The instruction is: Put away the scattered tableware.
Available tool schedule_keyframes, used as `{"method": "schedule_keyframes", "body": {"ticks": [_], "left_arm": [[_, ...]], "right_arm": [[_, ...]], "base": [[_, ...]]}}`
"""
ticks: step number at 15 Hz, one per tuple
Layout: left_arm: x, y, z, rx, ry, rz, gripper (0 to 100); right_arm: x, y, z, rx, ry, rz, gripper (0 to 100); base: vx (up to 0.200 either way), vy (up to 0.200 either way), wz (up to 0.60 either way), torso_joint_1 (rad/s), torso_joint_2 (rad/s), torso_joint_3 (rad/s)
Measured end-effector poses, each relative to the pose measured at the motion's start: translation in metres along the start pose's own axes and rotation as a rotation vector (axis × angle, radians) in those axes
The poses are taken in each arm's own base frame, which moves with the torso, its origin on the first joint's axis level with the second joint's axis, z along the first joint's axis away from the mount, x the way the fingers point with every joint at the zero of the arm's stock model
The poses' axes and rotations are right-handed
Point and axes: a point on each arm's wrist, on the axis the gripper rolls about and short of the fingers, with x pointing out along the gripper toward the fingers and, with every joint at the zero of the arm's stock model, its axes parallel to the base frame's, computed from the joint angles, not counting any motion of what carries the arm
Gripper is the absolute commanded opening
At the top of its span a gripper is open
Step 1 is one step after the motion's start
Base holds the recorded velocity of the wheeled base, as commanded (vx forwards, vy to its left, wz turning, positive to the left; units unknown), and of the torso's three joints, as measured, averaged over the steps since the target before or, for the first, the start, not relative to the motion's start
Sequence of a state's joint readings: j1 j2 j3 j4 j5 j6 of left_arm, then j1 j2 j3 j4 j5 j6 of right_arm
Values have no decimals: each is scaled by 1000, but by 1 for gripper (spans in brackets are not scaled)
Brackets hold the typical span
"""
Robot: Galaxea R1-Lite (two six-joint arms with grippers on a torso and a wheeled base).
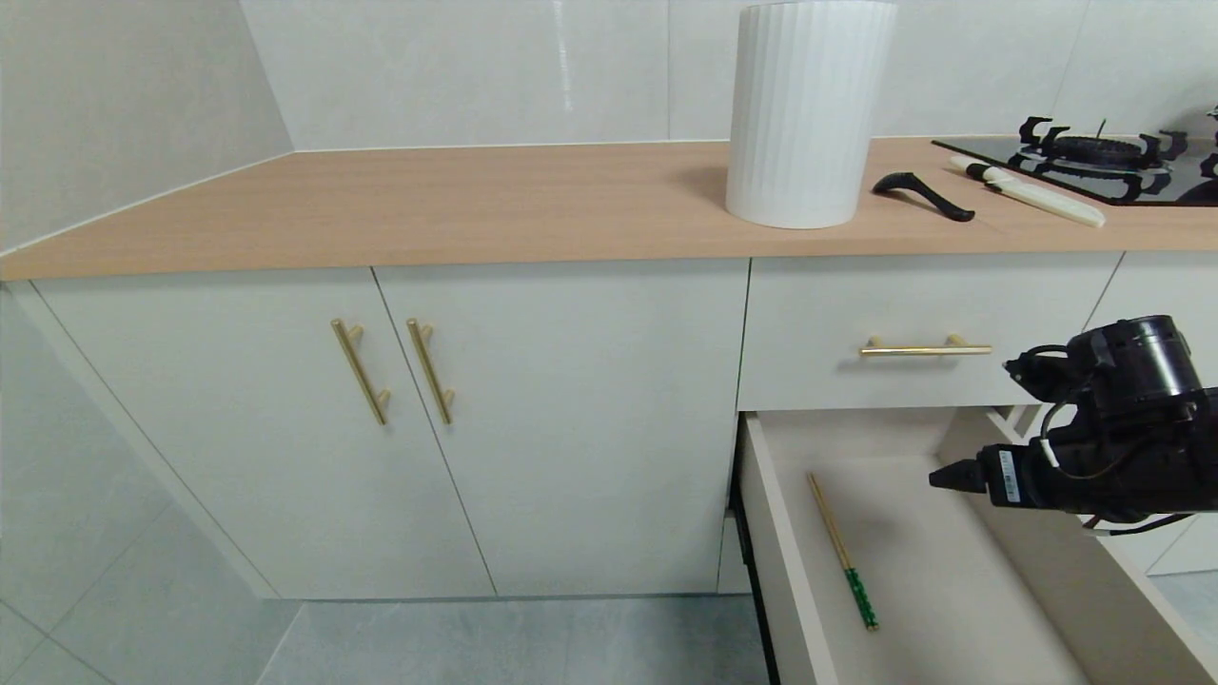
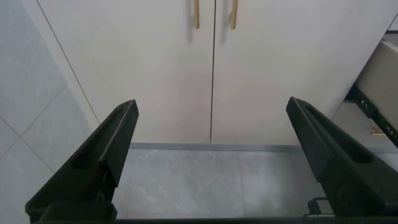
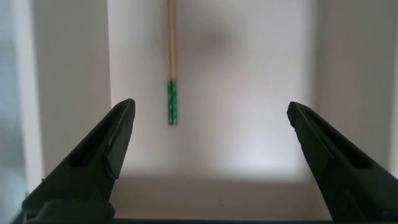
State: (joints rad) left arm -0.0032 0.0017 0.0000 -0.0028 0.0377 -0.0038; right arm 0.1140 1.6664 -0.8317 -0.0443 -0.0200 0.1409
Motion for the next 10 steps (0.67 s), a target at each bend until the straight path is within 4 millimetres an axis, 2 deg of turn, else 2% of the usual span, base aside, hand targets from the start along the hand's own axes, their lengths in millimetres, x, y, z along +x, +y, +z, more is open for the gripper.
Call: {"method": "schedule_keyframes", "body": {"ticks": [2, 5, 8, 10], "left_arm": [[0, 0, 0, 0, 0, 0, 100], [0, 0, 0, 0, 1, 0, 100], [0, 0, 0, 0, -1, 1, 100], [0, 0, 0, 0, -1, 1, 100]], "right_arm": [[-12, -1, 3, 2, -39, 2, 100], [-27, -4, 6, -23, -86, -1, 100], [-33, -7, 7, -22, -106, -9, 100], [-36, -7, 7, -22, -115, -10, 100]], "base": [[0, 0, 0, 56, -144, -86], [0, 0, 0, 131, -251, -251], [0, 0, 0, 69, -528, -277], [0, 0, 0, 239, -488, -278]]}}
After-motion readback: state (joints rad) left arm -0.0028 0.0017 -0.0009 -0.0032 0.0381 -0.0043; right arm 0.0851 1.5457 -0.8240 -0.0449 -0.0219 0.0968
